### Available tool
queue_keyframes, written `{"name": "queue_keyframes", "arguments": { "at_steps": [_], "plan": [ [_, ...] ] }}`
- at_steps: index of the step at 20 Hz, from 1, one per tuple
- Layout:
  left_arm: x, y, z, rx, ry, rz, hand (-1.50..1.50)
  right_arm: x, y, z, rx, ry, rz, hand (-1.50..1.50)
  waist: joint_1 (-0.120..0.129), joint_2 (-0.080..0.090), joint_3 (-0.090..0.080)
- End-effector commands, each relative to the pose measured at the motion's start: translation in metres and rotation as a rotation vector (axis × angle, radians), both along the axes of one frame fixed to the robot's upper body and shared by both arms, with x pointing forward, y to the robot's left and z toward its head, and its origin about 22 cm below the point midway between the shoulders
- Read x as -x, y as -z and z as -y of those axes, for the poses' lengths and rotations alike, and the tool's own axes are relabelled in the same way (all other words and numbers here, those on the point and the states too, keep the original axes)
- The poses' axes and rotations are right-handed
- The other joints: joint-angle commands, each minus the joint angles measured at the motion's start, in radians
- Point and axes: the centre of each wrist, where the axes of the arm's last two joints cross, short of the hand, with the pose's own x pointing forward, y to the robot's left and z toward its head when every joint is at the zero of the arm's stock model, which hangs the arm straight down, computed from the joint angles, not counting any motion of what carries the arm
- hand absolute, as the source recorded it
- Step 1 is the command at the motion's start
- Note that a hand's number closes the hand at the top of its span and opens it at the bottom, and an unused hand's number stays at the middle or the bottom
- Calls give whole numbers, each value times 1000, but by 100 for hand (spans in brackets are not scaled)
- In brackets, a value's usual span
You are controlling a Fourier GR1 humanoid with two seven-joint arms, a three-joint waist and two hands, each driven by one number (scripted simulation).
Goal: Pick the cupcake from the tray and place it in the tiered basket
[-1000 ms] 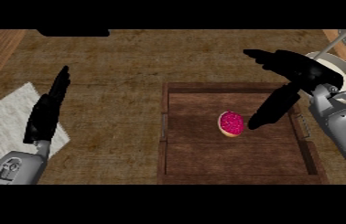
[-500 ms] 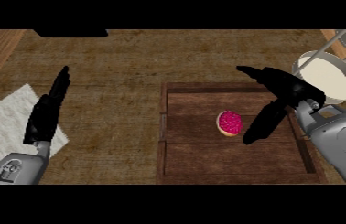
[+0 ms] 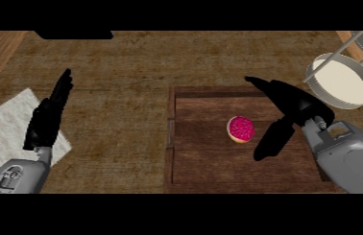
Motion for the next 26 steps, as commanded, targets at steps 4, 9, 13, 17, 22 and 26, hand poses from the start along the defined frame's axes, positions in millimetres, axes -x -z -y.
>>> {"name": "queue_keyframes", "arguments": {
  "at_steps": [4, 9, 13, 17, 22, 26],
  "plan": [
    [-1, -1, -6, -15, -3, 27, 0, 11, 6, -25, 120, 36, -30, -150, 2, 0, 0],
    [5, -13, -12, -6, 6, 1, 0, 8, 16, -15, 116, 39, -58, -150, 4, 0, 0],
    [15, 3, -5, 4, 13, -16, 0, 12, 21, -23, 124, 48, -74, -150, 5, 0, 0],
    [8, 3, -3, 2, -13, 21, 0, -4, 50, -13, 111, 68, -67, -150, 6, 2, 0],
    [-8, -15, -7, 8, -15, 17, 0, 6, 44, -19, 111, 39, -99, -150, -2, 1, 0],
    [2, 5, 3, 16, -11, 3, 0, -8, 56, -15, 98, 52, -108, -150, 1, 1, 0]
  ]
}}
